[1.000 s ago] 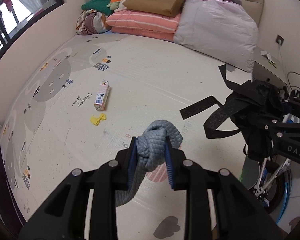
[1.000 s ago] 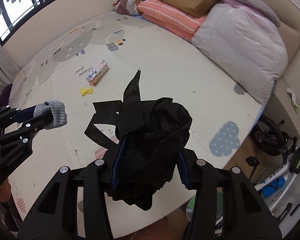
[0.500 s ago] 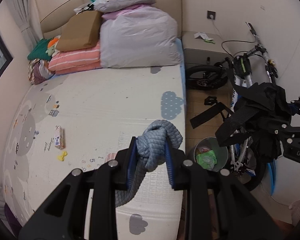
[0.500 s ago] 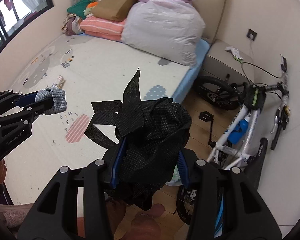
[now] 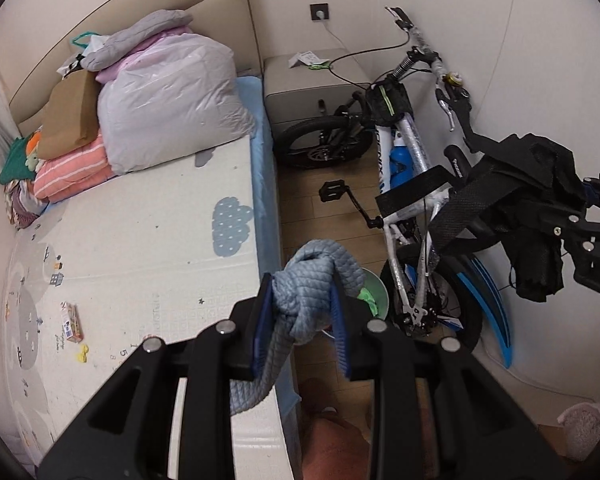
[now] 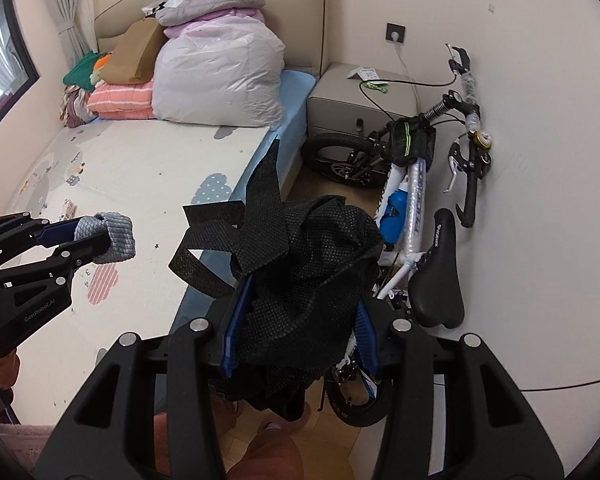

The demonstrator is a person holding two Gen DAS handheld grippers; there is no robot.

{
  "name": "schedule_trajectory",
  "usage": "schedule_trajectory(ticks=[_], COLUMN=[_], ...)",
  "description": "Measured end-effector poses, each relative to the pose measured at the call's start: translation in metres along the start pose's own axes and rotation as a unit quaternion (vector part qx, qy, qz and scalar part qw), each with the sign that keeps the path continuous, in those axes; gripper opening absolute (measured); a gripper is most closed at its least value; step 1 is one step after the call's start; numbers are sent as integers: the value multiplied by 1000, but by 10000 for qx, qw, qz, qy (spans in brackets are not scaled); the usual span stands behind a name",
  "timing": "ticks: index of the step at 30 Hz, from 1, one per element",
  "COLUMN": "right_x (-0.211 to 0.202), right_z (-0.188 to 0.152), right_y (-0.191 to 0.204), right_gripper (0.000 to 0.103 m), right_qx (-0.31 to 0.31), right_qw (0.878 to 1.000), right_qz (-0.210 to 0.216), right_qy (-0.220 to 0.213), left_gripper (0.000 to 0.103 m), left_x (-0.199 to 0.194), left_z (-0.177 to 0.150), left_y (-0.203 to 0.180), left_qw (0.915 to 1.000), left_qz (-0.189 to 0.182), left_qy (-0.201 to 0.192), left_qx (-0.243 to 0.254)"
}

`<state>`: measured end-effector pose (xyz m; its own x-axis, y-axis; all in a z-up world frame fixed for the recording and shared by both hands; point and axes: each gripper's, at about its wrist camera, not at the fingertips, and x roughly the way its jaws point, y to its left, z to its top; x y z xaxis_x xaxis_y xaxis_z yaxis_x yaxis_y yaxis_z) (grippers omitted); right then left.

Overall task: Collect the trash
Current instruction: 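Carry the black bag and grey sock with both tools over the grey bin, then open the left tool over the bin while the right tool releases the black bag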

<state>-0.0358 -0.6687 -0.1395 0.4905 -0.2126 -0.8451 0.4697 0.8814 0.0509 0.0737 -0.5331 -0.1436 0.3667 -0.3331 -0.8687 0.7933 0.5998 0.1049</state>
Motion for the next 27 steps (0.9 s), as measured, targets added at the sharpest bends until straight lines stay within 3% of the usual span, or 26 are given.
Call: schedule_trajectory(ticks=[5, 10, 21, 23, 25, 27], right_x=[28, 80, 199, 213, 222, 229], right_z=[-12, -30, -75, -83, -90, -94], right_y=[-18, -30, -34, -33, -33, -34], right_gripper=[45, 45, 45, 45, 45, 45], right_qx=[365, 809, 1245, 1271, 1302, 1338], right_qw=[9991, 9961, 9896, 9889, 9879, 9869], right_qz=[-146, -196, -357, -375, -387, -398], right_qy=[151, 302, 622, 679, 753, 812], left_gripper=[30, 31, 35, 43, 59, 65], left_x=[46, 116, 253, 271, 282, 288], left_z=[7, 7, -30, -37, -41, -43], left_y=[-22, -37, -58, -59, -59, -58], left_qw=[9988, 9959, 9906, 9891, 9892, 9895], left_qz=[-366, -655, -778, -871, -896, -895], left_qy=[213, 377, 743, 806, 764, 688], left_qx=[263, 496, 846, 876, 876, 900])
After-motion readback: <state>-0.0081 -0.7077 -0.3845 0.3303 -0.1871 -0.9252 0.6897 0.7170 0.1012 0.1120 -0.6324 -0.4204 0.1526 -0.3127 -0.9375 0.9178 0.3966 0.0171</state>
